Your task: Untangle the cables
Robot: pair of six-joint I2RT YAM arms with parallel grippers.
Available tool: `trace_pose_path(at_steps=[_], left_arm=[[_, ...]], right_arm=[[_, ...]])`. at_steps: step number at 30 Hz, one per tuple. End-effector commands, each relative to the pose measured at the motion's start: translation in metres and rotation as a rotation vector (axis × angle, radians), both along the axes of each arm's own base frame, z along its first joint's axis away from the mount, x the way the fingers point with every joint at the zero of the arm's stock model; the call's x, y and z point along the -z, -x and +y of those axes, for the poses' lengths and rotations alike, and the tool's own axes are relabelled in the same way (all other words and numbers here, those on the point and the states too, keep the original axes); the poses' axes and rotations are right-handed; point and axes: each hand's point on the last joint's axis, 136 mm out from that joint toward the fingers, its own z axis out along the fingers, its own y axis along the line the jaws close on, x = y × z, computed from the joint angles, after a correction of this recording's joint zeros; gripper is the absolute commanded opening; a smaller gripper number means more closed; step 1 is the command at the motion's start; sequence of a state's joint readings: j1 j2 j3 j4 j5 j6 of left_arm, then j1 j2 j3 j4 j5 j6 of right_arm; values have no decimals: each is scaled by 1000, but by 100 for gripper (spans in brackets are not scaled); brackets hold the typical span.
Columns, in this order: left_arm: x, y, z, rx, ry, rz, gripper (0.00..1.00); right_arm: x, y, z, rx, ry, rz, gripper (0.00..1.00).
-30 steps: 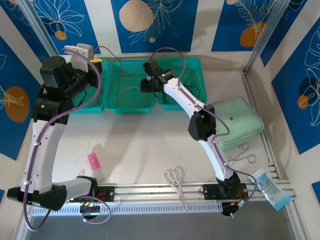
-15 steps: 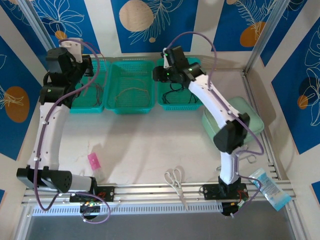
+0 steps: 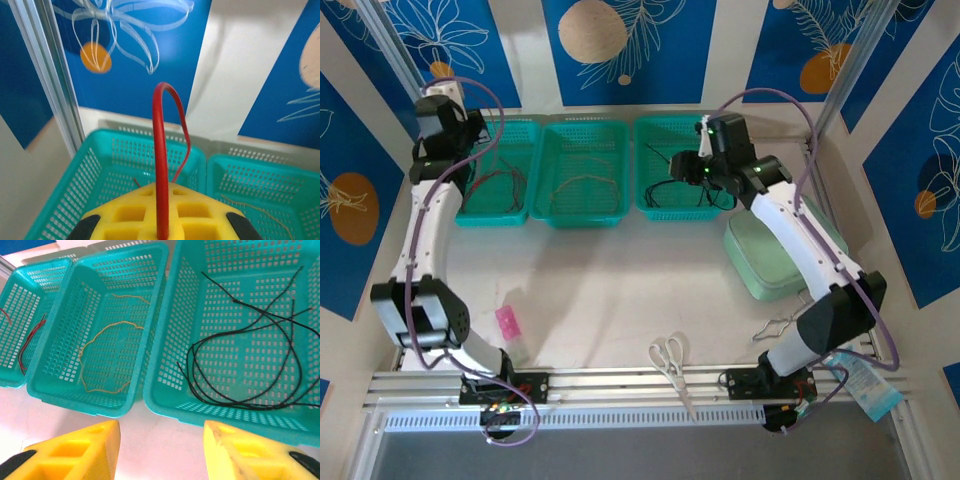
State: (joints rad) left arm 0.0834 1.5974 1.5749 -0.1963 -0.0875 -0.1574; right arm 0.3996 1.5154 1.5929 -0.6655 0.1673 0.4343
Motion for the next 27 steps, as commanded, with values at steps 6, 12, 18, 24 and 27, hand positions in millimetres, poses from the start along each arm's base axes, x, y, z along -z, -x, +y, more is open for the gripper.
trace_pose_path(at_steps=[6,12,18,24,27], left_arm=[[88,-42,22,-96,-6,152,0],[154,-56,9,-58,104,320,0],[193,-61,11,-72,131,414,0],[236,-63,19,-83,250,561,0],[254,-62,24,-90,280,638,0]], right_arm=[[-32,20,-34,41,-69,-62,48],[-31,29,-54,84,-81,-47,48],[-32,38,-67,102,-77,-51,48],[-32,44,-80,126,-84,-54,48],[-31,46,-82,125,-78,-45,48]])
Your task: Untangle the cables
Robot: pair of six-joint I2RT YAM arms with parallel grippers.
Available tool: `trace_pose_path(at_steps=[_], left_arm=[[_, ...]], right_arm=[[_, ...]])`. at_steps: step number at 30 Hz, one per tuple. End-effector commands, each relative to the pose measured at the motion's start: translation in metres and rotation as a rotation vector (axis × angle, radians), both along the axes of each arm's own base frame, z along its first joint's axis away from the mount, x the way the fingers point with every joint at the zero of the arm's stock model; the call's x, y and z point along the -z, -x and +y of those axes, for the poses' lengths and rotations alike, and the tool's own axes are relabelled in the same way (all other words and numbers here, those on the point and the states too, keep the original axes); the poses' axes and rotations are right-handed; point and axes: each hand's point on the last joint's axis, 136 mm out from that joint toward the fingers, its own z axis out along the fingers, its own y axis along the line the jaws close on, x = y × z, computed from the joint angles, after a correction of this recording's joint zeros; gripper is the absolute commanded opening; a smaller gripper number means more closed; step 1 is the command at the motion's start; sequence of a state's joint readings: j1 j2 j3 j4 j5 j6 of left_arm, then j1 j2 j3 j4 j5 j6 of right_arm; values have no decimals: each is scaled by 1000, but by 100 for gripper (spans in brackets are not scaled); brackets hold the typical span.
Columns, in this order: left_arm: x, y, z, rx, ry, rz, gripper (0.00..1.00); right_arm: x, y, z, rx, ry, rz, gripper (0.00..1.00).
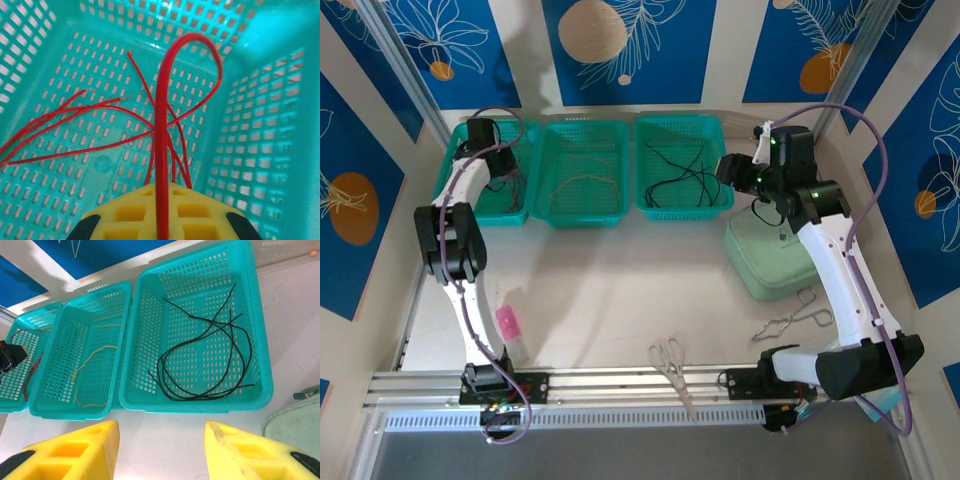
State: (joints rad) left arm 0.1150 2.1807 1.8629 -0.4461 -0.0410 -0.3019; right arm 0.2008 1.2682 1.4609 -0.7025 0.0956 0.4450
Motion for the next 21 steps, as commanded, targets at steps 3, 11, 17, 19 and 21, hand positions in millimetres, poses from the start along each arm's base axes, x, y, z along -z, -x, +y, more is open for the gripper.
trace_pose_path(at_steps=[3,11,17,19,21], left_arm=[[37,17,7,-35,109,146,0],[45,17,8,-47,147,172,1],[-10,13,26,-113,50,71,99],[-36,13,30,-126,11,7,99],[-63,16,31,-137,-35,-65,99]], right_arm=[[2,12,-2,-21,-3,18,48],[-5,15,-6,-15,-9,2,48],[-5,18,-11,-7,-14,-2,49],[-5,19,-12,-8,-22,-1,49],[-3,20,-13,-1,-33,1,51]])
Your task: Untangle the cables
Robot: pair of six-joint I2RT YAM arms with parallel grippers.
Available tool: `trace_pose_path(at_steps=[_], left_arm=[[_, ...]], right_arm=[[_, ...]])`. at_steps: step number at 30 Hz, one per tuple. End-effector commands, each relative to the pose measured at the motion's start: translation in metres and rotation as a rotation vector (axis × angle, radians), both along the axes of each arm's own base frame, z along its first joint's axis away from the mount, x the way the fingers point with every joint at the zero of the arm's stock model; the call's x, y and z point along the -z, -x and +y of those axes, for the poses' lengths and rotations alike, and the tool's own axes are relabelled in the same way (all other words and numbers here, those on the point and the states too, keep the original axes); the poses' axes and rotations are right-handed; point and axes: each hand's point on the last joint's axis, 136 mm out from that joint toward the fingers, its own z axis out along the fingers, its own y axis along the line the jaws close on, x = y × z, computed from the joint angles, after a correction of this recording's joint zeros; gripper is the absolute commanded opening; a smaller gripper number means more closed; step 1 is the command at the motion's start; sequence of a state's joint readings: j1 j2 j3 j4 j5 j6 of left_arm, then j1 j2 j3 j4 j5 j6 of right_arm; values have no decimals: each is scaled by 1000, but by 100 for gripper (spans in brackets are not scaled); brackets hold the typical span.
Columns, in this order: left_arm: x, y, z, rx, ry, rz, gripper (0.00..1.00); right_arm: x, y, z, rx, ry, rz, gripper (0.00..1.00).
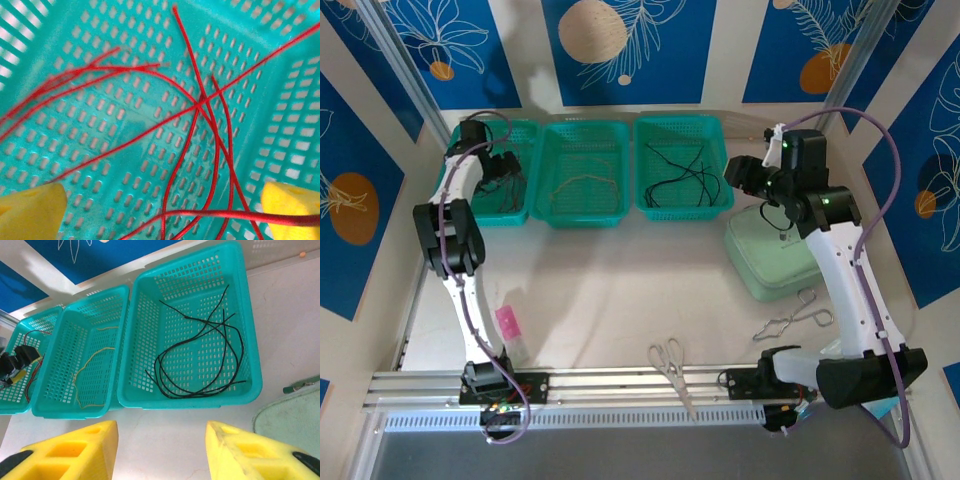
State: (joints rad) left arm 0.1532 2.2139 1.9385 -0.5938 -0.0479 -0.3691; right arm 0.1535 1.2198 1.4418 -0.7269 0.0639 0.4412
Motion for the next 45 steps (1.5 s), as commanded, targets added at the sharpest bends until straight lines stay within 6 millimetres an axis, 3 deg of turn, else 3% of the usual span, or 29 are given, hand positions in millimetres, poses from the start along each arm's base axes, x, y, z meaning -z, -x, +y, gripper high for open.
trace_pose_path(at_steps=[1,7,12,14,15,18,23,28,35,40,45], left_arm=[[-87,3,10,-50,-127,-192,99],[-154,29,-12,-21,-249,-382,99],[-182,66,-65,144,-192,-550,99],[-186,87,-82,193,-185,-613,99],[-186,99,-90,221,-177,-643,99],[-178,133,-101,258,-154,-667,99],[-136,180,-108,285,-122,-663,99],[-95,210,-110,308,-122,-671,99],[-60,231,-107,323,-182,-710,99],[-53,238,-98,301,-266,-778,99],[-47,233,-99,338,-316,-766,99]], right_arm=[[1,9,0,-15,-23,4,51],[8,8,-4,-4,-28,16,55],[22,4,-13,24,-32,29,59],[29,3,-17,32,-42,38,66],[33,2,-18,35,-46,42,76],[42,0,-23,45,-43,38,98],[60,-4,-39,111,-10,6,99],[97,-15,-57,184,72,-72,99],[148,-15,-53,155,222,-206,99],[175,-18,-54,133,233,-259,99],[194,-24,-64,151,266,-291,99]])
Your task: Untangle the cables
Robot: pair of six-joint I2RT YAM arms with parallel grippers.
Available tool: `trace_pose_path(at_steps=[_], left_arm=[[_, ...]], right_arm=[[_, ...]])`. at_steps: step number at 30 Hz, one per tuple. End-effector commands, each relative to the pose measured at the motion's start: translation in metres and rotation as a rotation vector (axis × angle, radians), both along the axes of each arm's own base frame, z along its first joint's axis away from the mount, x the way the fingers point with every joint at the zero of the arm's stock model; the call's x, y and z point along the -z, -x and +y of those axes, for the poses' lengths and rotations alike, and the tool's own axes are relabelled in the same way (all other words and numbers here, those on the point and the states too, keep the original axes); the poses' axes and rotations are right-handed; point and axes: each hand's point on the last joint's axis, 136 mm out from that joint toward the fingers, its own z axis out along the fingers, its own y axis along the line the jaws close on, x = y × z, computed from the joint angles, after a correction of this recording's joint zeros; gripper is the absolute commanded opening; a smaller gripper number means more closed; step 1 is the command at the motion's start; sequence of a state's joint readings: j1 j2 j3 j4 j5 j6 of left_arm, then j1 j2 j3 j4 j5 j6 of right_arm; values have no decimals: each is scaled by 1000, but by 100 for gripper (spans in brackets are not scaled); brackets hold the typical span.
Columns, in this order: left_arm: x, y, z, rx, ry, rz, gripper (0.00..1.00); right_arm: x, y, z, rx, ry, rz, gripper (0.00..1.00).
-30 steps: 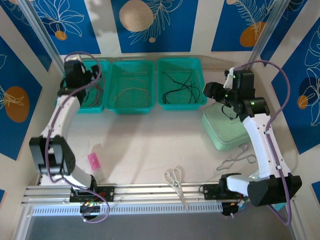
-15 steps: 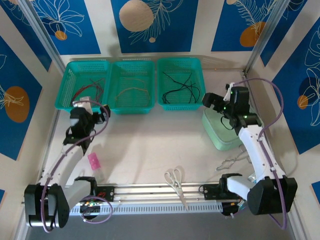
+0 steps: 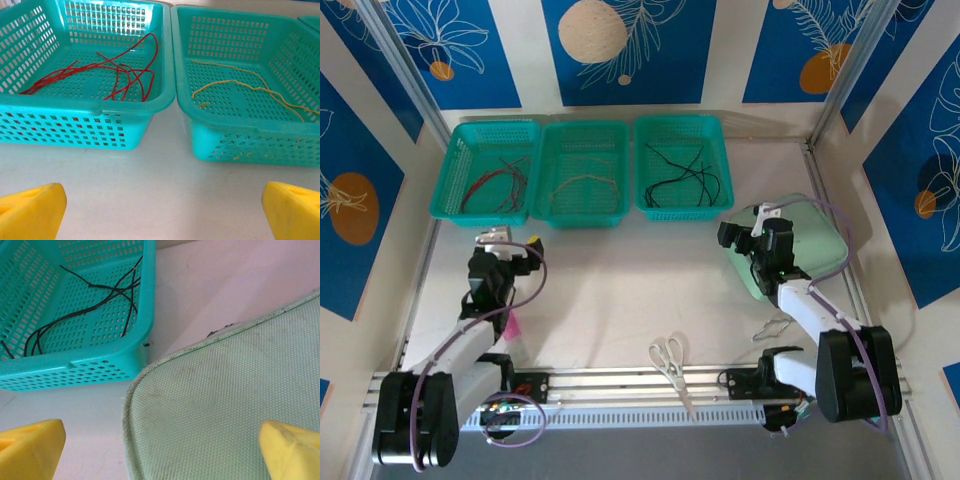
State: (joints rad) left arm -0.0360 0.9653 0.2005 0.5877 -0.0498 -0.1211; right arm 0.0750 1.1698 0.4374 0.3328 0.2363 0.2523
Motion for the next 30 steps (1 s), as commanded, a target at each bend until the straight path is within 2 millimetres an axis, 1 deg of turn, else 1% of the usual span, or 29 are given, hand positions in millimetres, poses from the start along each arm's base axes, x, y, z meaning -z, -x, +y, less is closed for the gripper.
trace_pose_path(at_steps=[1,3,5,7,9,12,14,17,18,20,22,23,25,27,30], left_arm=[[-21,-8,0,8,-54,-103,99],[-20,-12,-1,12,-55,-113,99],[-15,-17,-3,21,-50,-112,99],[-5,-22,-8,47,-79,-86,99],[0,-26,-5,26,-104,-91,99],[5,-30,-1,4,-143,-142,99],[15,-35,-1,0,-146,-126,99],[27,-41,-9,14,-178,-121,99],[29,-42,-14,30,-195,-138,99],[36,-42,-20,47,-220,-97,99],[36,-48,-26,79,-234,-79,99],[37,-50,-25,70,-240,-69,99],[42,-58,-12,-7,-243,-4,99],[43,-68,-4,-66,-234,39,99],[44,-67,0,-82,-228,42,99]], right_arm=[[-16,-18,-10,18,55,-110,99],[-10,-20,-15,25,82,-123,99],[-10,-20,-18,26,92,-151,99],[-7,-20,-23,43,92,-168,99],[-3,-21,-25,43,94,-186,99],[4,-23,-18,-6,91,-199,99],[9,-25,-16,-17,94,-207,99],[19,-26,-13,-35,93,-207,99],[22,-27,-10,-53,96,-208,99],[21,-29,-7,-66,104,-204,99],[23,-32,-8,-62,105,-183,99],[23,-35,-10,-51,106,-175,99],[27,-42,-13,-30,101,-127,99],[27,-41,-13,-33,99,-129,99],[27,-42,-13,-34,99,-129,99]])
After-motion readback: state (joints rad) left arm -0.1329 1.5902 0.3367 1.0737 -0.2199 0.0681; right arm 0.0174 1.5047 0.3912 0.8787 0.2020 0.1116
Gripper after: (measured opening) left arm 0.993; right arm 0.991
